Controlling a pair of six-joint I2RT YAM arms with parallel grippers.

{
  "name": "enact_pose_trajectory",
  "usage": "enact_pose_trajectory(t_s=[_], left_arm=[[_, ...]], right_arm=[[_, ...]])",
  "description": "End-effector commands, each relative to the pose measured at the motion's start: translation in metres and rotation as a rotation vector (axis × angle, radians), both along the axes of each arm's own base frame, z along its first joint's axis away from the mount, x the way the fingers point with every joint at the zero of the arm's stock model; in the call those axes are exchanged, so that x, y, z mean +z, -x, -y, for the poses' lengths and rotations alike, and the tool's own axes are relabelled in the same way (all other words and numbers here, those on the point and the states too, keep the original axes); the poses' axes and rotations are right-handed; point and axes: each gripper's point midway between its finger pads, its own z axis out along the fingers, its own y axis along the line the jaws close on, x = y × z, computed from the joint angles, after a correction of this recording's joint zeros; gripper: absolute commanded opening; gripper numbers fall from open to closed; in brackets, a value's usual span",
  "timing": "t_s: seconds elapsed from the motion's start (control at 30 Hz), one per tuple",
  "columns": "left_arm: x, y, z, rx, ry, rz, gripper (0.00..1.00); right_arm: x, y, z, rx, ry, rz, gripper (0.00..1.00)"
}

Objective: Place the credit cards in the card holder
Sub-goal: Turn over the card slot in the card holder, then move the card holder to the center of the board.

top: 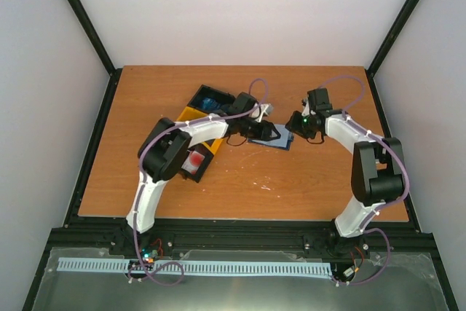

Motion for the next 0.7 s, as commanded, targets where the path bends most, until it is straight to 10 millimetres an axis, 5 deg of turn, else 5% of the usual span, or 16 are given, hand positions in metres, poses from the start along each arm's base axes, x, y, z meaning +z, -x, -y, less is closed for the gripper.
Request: enact_pose_trajectory(t_s=[0.0,0.3,0.67], left_arm=[[0.063,-0.013,-0.022,0.076,-0.064,0.198,0.56],[0.085,-0.032,-0.093,0.36,-0.278,0.245,0.66],[0.098,-0.023,-0.167,0.47,-0.317,0.173,0.71]], right_arm=[[-0.002,-0.016,-0.001,0.022,0.068,-0.006,0.32],[-0.023,-0.063,-0.015,0.057,0.233,-0.021,0.42],[-0.062,-0.072,-0.068,0.176,0.254,-0.086,0.47]])
